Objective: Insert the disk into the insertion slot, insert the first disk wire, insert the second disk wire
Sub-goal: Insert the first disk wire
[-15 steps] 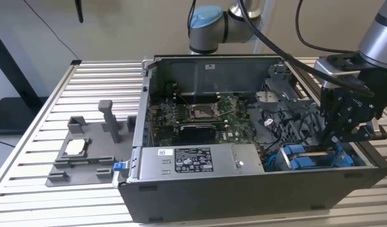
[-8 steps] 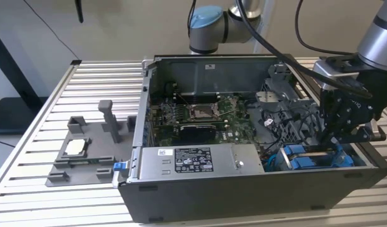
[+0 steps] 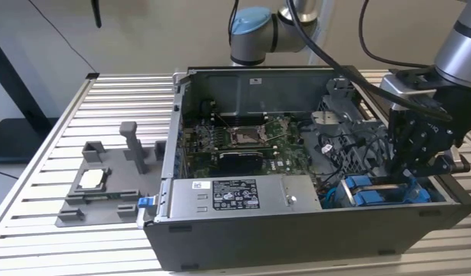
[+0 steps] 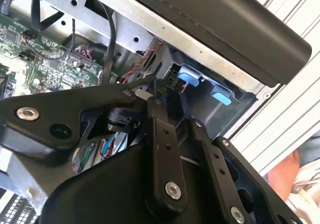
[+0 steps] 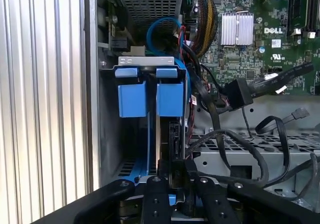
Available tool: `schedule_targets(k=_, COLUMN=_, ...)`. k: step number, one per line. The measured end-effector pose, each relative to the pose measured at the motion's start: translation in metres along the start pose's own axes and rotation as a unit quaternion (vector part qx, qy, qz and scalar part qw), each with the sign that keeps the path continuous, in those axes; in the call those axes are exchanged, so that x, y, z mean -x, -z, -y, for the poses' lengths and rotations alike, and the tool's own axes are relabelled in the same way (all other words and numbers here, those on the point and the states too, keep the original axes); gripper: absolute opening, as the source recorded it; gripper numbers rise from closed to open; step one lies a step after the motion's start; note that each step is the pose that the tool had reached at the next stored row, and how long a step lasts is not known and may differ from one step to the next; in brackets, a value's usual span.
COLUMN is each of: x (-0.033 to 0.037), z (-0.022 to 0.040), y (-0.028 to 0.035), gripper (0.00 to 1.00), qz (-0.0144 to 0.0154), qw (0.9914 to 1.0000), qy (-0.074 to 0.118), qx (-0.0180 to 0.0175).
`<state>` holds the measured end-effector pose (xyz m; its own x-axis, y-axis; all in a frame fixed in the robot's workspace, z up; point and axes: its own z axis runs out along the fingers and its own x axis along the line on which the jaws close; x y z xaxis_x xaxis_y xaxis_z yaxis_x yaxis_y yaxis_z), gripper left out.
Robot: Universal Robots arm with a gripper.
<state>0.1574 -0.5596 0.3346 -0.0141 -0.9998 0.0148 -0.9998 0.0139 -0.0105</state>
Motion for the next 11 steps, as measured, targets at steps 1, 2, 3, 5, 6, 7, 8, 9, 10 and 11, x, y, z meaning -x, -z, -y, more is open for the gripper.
schedule_targets(k=1, x=0.0, z=0.0001, y=0.003, gripper=0.27, qz=0.0003, qw=1.0, qy=0.0, qx=0.0)
schedule_targets(k=2, x=-0.0001, z=0.0001, y=0.007, gripper=0.27, qz=0.0, qw=1.0, qy=0.0, qx=0.0)
schedule_targets(k=3, x=-0.0002, z=0.0001, y=0.0109, gripper=0.27, qz=-0.0003, qw=1.0, qy=0.0, qx=0.0)
schedule_targets(k=5, x=-0.0001, z=0.0002, y=0.018, gripper=0.27, qz=-0.0001, qw=1.0, qy=0.0, qx=0.0)
schedule_targets(k=6, x=0.0001, z=0.0003, y=0.0209, gripper=0.27, qz=-0.0002, qw=1.0, qy=0.0, qx=0.0)
schedule_targets(k=7, x=0.0003, z=0.0003, y=0.0238, gripper=0.27, qz=-0.0002, qw=1.0, qy=0.0, qx=0.0)
schedule_targets(k=8, x=0.0007, z=0.0003, y=0.0269, gripper=0.27, qz=-0.0002, qw=1.0, qy=0.0, qx=0.0)
schedule_targets(k=9, x=0.001, z=0.0003, y=0.0295, gripper=0.27, qz=-0.0002, qw=1.0, qy=0.0, qx=-0.0001)
schedule_targets(k=10, x=0.0014, z=0.0003, y=0.0319, gripper=0.27, qz=-0.0001, qw=1.0, qy=0.0, qx=-0.0001)
schedule_targets(k=11, x=0.0017, z=0.0004, y=0.0348, gripper=0.27, qz=-0.0002, qw=1.0, qy=0.0, qx=-0.0001)
